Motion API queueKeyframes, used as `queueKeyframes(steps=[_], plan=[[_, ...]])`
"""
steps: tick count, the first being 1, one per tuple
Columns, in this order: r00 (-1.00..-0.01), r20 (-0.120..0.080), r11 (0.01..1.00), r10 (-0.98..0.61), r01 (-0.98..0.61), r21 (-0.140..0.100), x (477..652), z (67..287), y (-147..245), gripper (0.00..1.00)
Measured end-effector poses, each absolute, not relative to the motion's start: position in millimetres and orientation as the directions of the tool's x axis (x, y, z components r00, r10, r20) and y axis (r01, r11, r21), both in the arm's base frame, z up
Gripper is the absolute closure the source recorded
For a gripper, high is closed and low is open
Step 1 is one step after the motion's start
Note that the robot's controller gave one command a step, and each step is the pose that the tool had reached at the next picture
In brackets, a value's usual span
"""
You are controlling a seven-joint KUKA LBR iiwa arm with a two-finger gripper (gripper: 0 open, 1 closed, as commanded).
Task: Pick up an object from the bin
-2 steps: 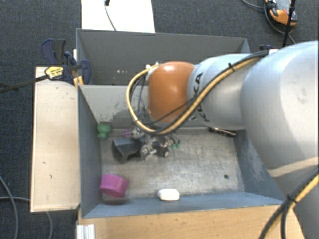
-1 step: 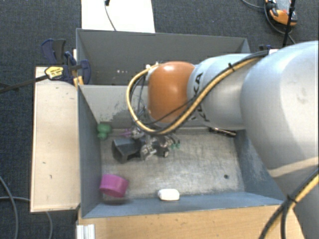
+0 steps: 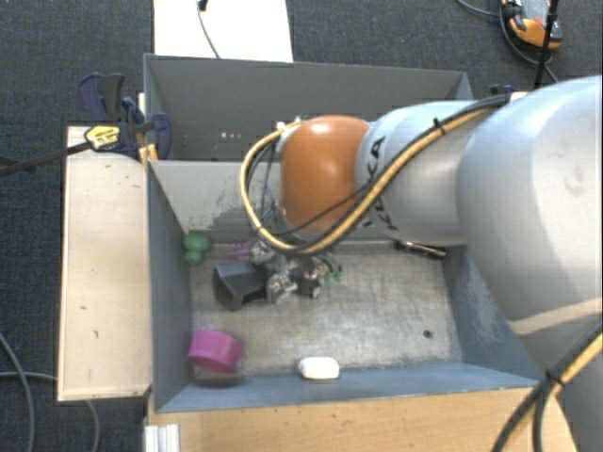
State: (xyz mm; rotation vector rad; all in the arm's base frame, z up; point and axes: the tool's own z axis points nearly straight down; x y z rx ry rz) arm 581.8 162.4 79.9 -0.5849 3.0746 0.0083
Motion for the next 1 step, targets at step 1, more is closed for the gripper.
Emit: queueKeyframes(steps=[1], plan=[[-0.93,0.001,0.93,-0.368,-0.368,0.001,580.1,91.3,161.3,1.0]])
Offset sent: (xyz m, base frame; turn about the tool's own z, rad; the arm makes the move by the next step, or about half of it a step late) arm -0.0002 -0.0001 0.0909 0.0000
